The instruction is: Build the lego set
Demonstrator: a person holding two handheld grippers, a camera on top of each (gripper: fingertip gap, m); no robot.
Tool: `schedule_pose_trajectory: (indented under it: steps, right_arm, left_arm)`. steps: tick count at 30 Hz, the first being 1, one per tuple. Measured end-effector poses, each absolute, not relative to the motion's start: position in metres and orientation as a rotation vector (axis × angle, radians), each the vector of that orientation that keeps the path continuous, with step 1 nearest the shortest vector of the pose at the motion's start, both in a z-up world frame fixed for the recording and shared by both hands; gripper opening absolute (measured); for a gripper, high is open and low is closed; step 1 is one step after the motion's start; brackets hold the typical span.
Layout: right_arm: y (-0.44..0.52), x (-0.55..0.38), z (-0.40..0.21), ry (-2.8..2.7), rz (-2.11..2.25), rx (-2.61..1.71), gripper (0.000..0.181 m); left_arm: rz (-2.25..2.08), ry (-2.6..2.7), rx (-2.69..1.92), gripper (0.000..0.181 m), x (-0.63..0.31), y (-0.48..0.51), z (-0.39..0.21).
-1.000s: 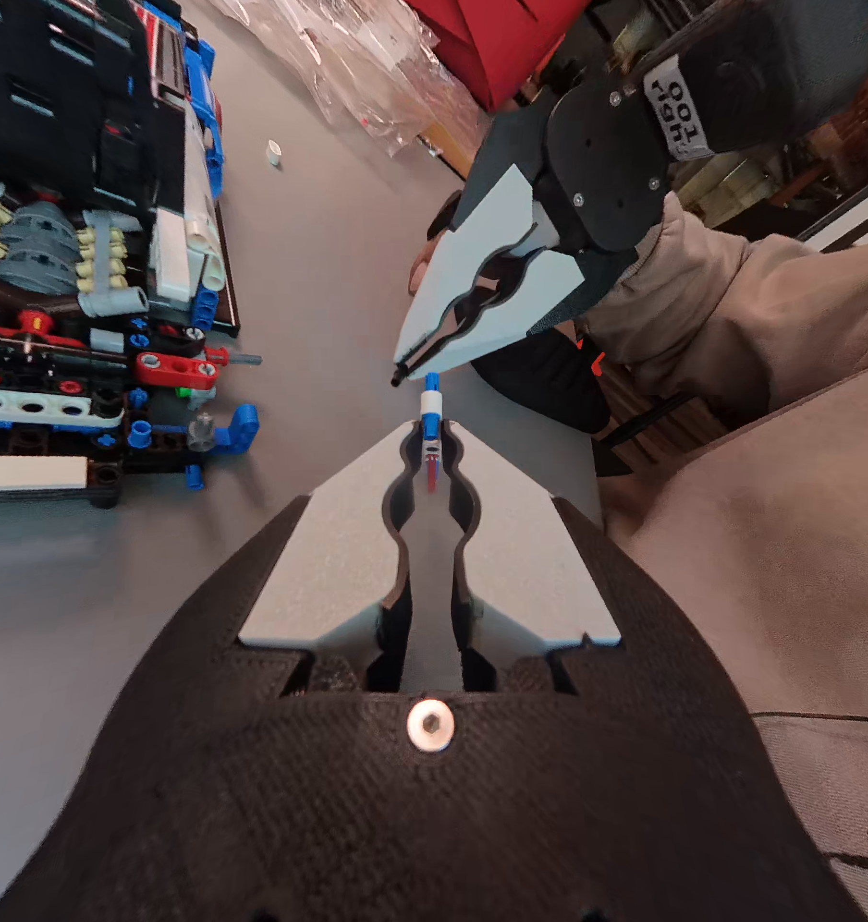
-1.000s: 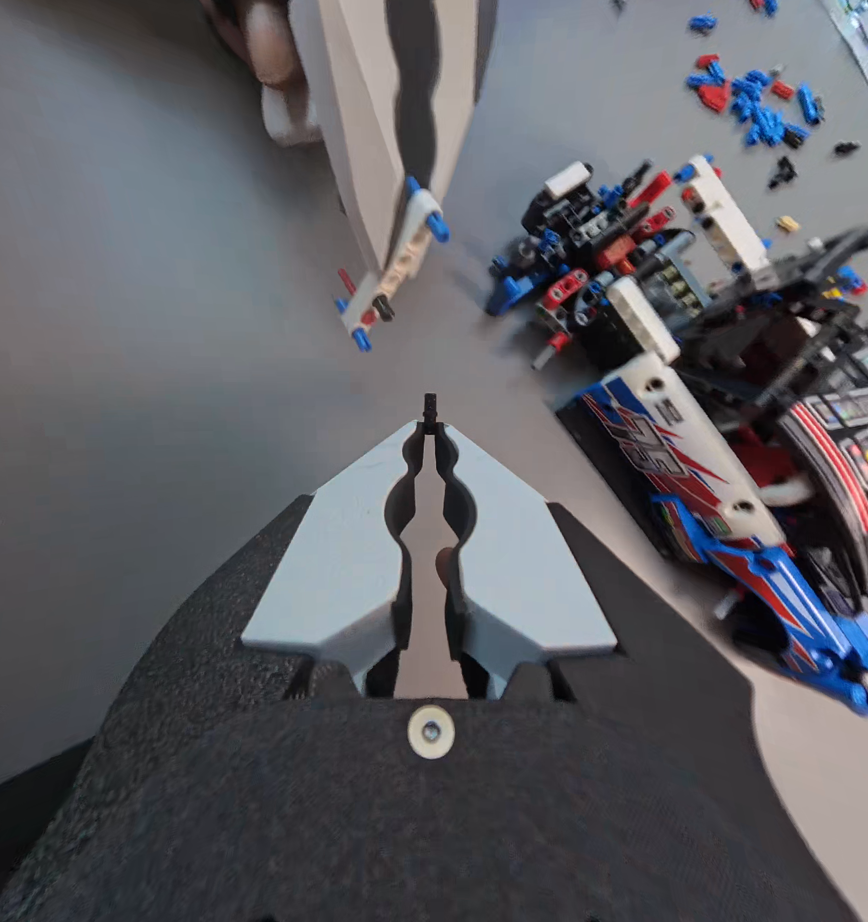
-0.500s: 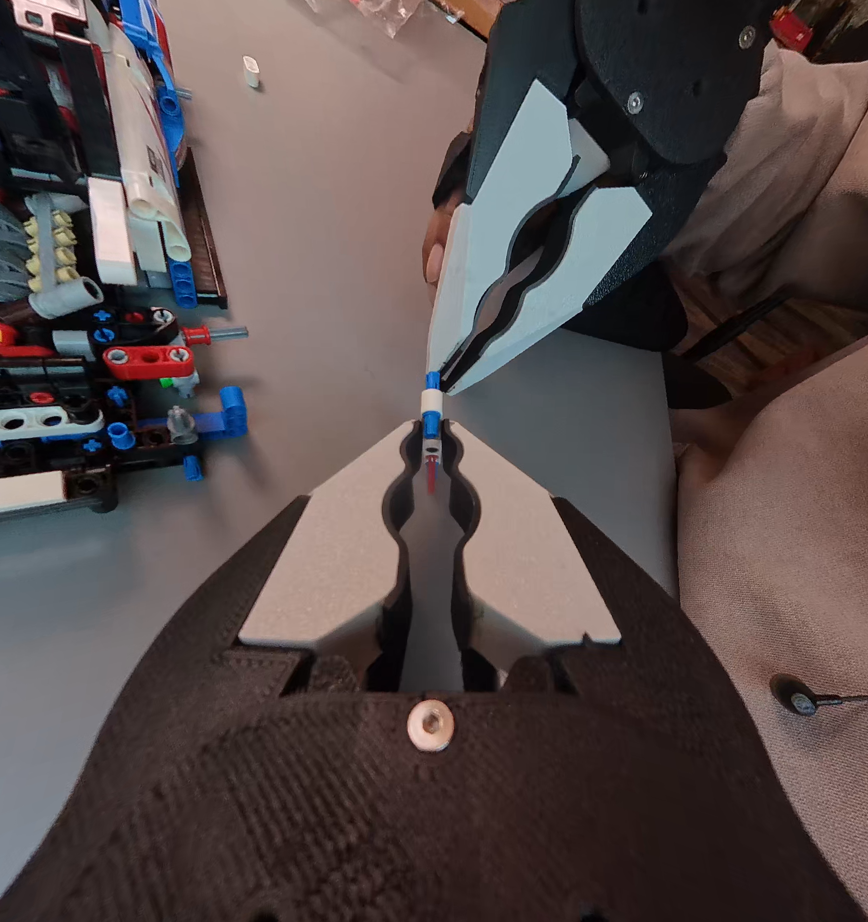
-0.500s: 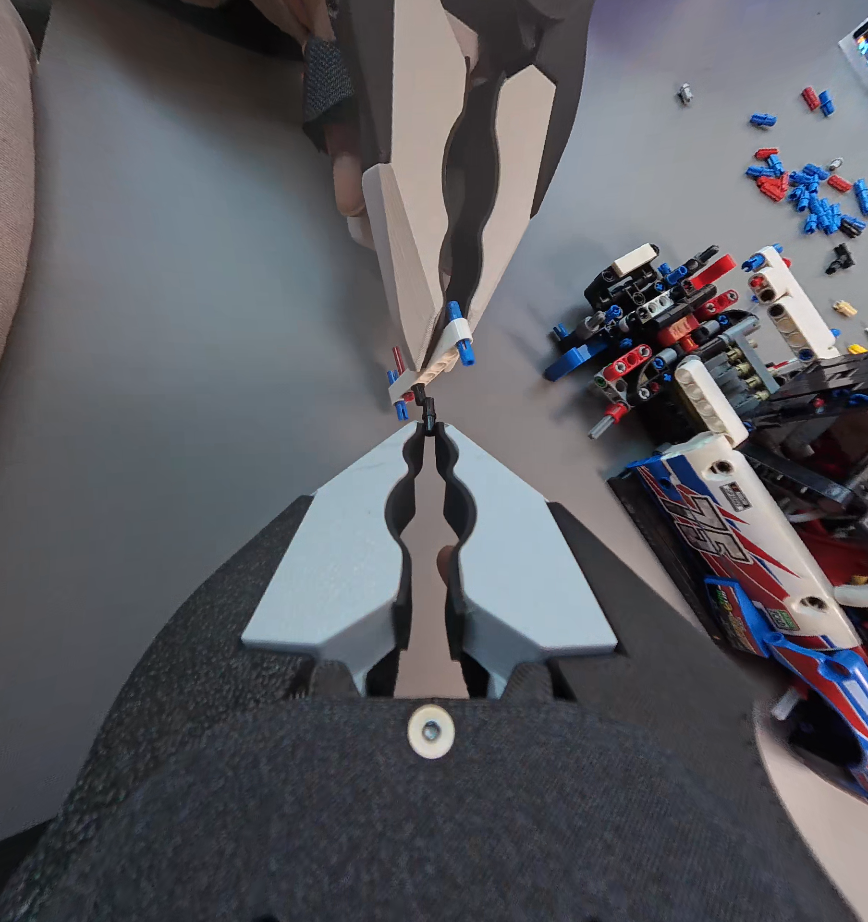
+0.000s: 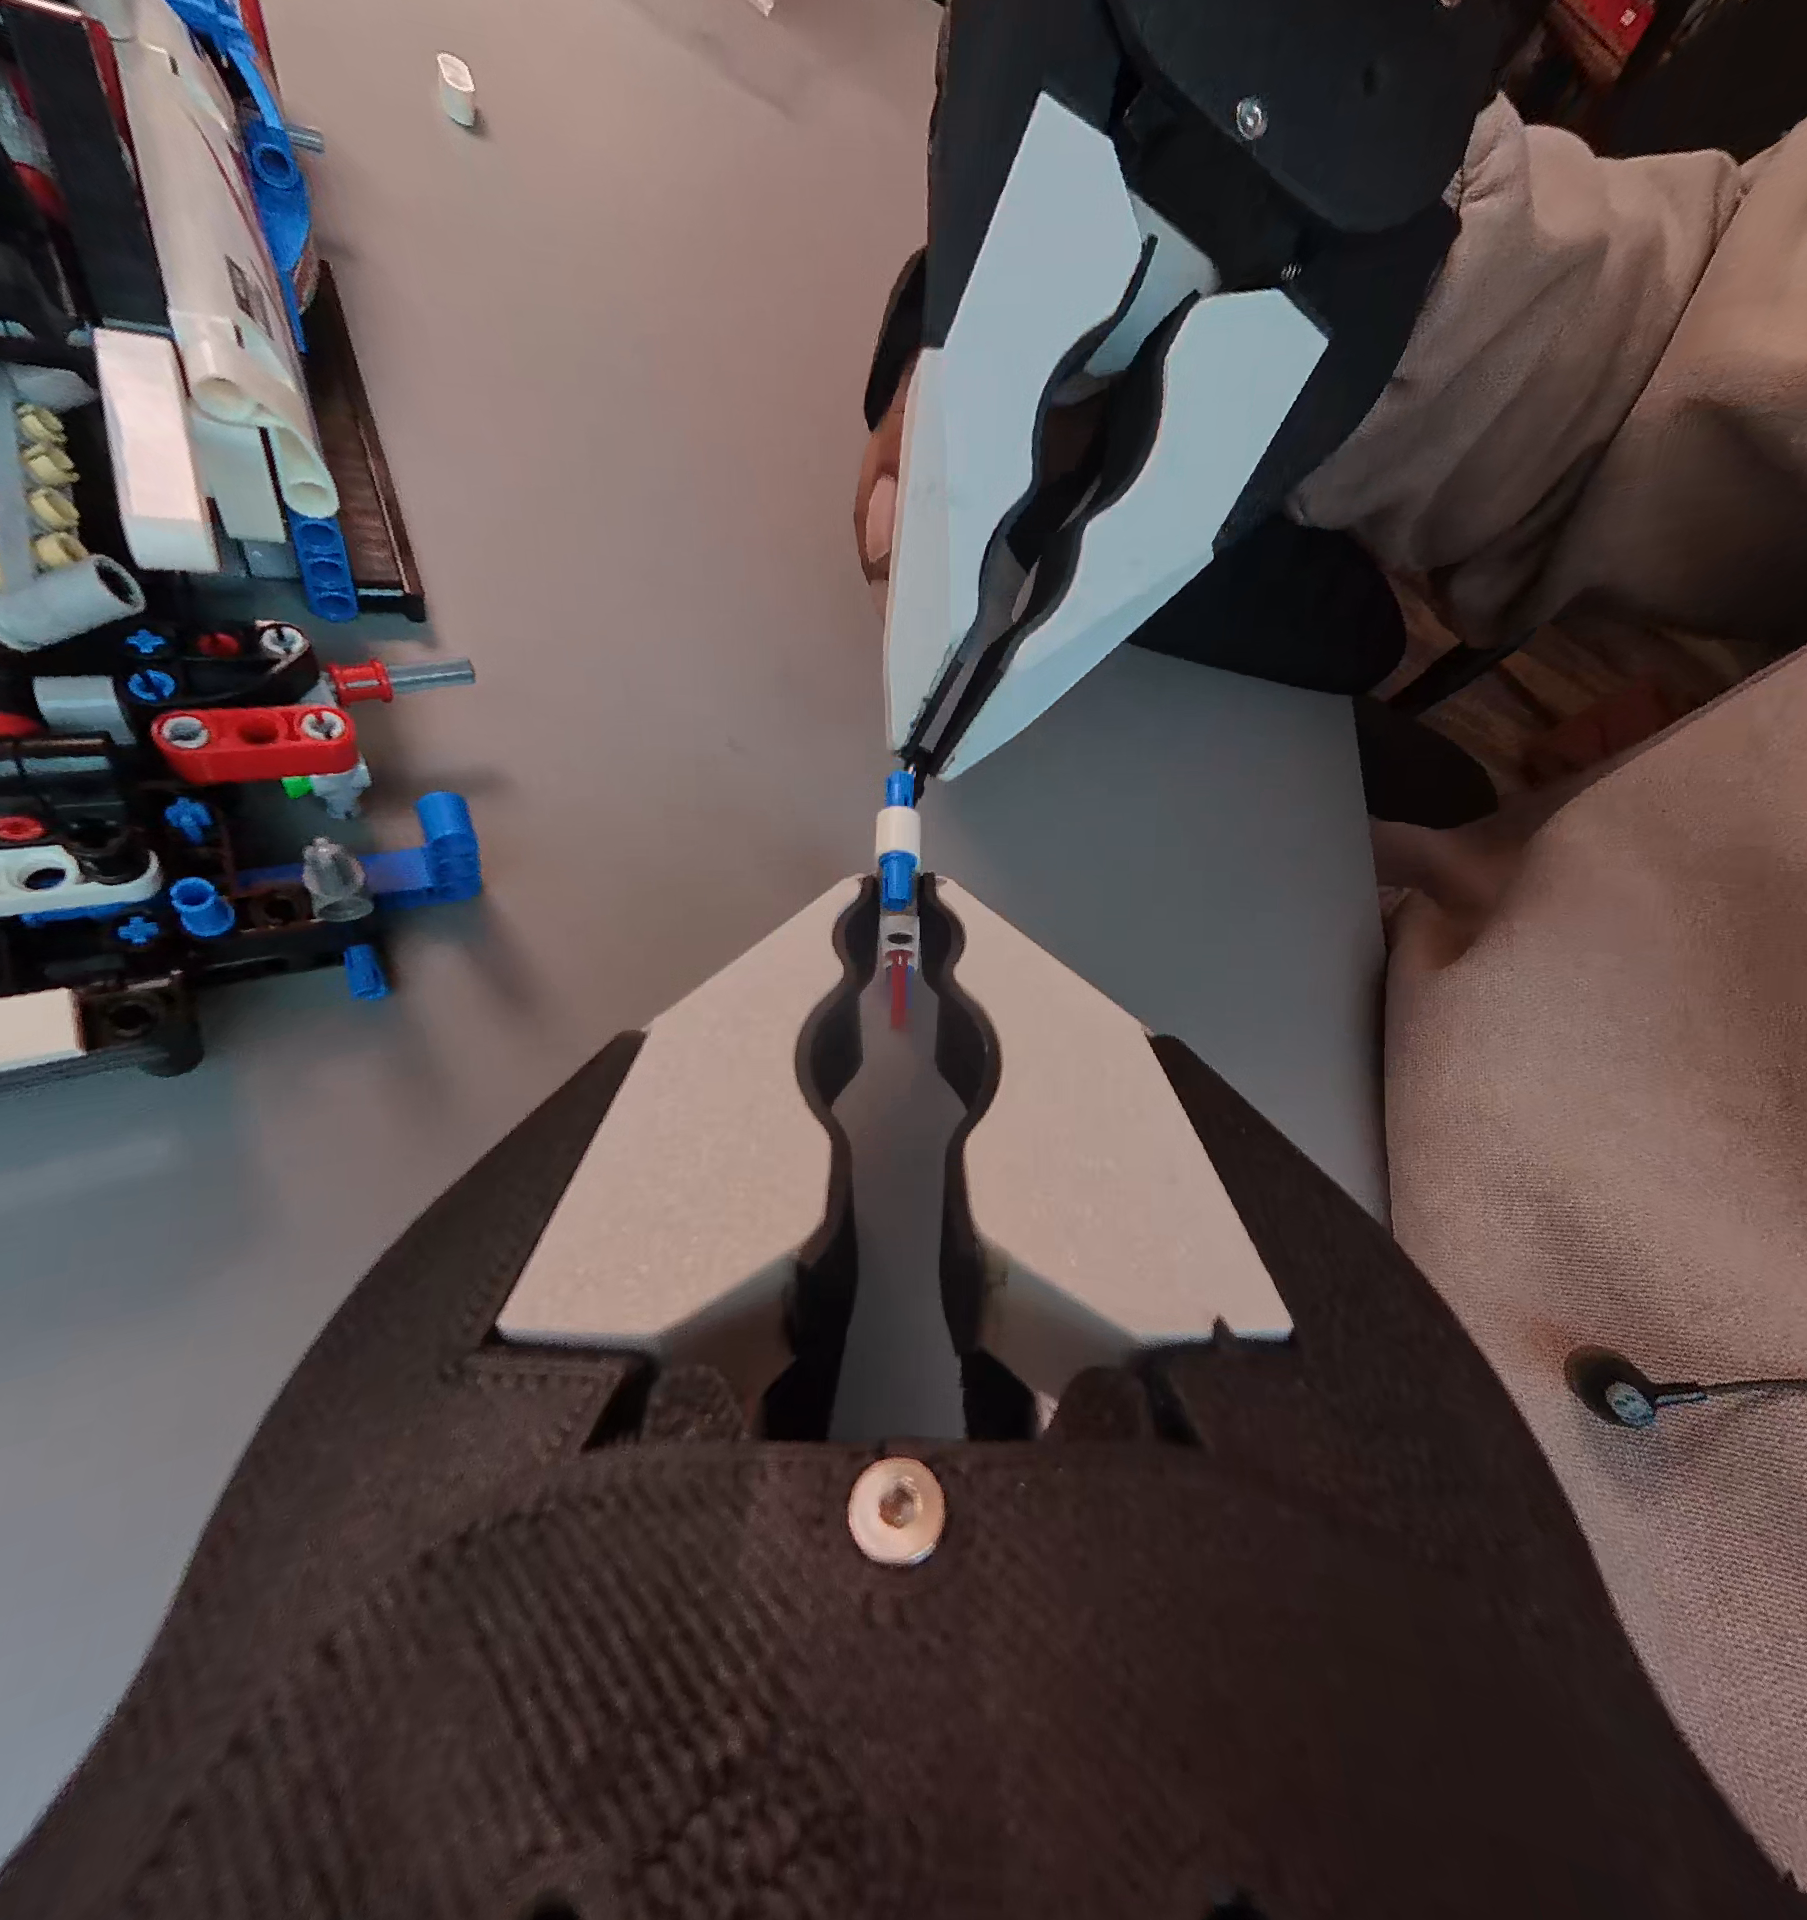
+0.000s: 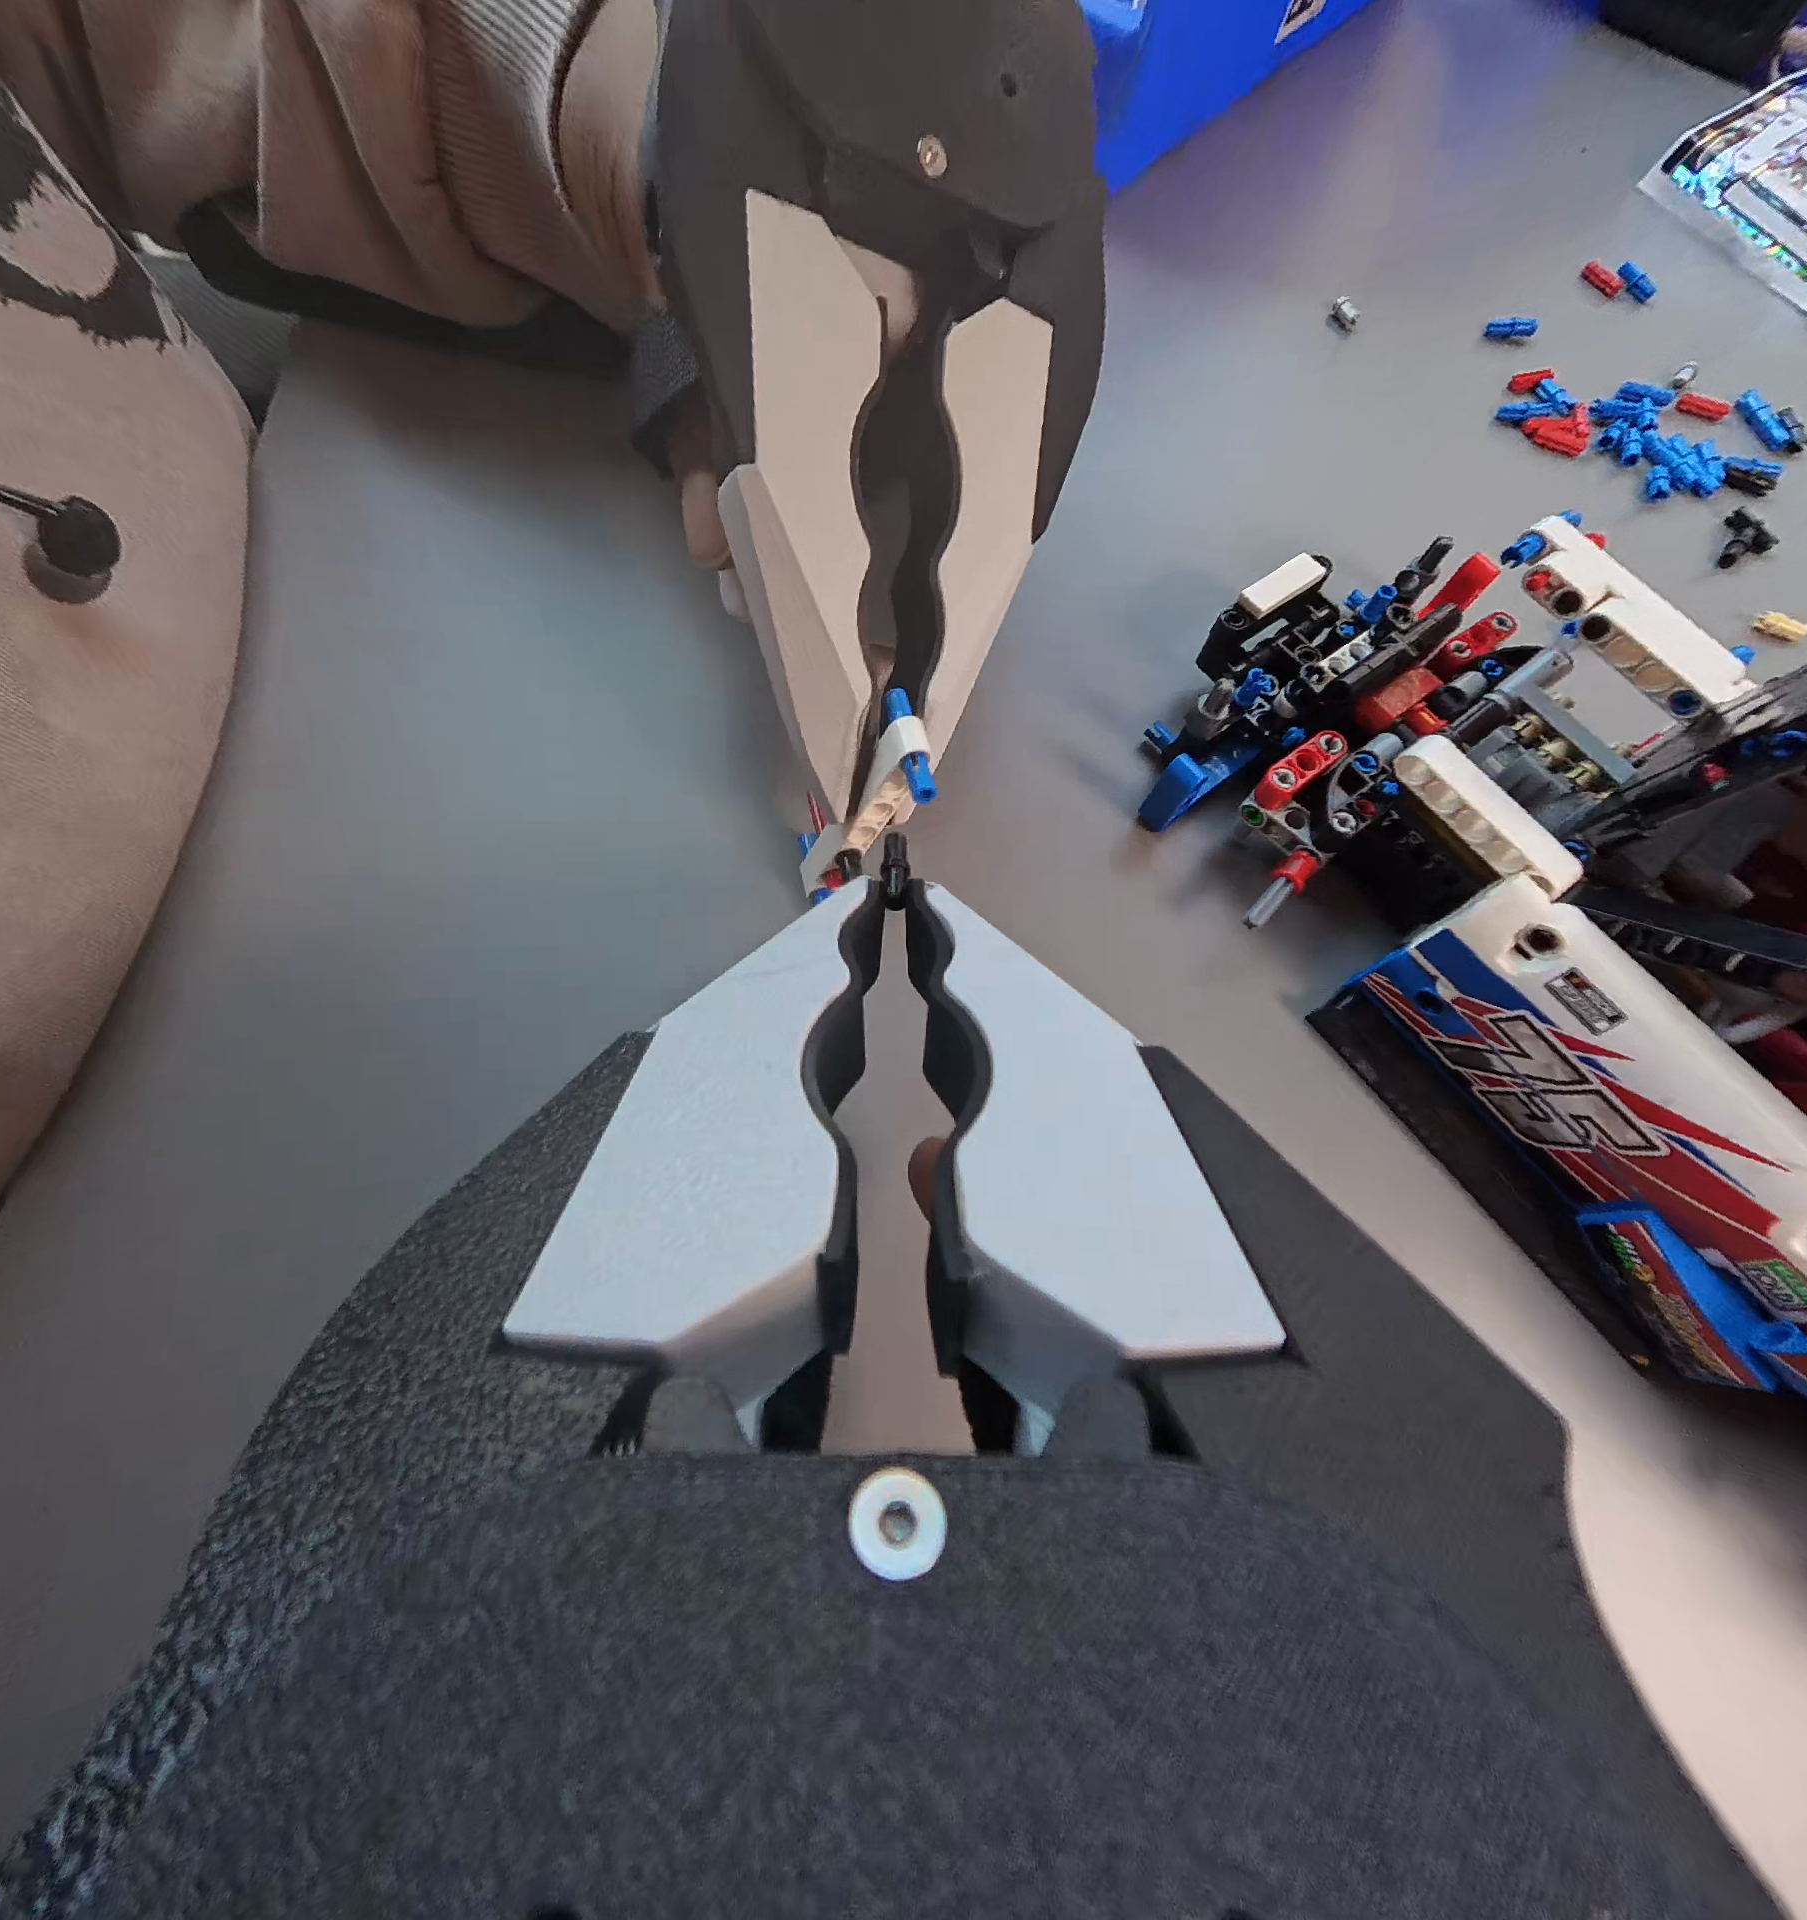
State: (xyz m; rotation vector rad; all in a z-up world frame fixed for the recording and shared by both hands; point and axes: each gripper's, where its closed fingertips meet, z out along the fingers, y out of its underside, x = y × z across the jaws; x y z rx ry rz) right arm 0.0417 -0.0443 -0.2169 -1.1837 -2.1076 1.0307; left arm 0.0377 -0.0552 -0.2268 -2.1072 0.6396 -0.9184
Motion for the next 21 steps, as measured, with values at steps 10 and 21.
schedule_pose_trajectory:
  steps: [10, 21]
  right_arm:
    - [-0.055, 0.039, -0.213, -2.1, 1.096, -1.152, 0.002]
    - [-0.056, 0.048, -0.22, -2.211, 1.035, -1.132, 0.002]
  left_arm:
    - [-0.942, 0.693, -2.053, 0.005, 0.045, -0.059, -0.223]
    - [-0.917, 0.768, -2.05, 0.006, 0.051, -0.064, -0.226]
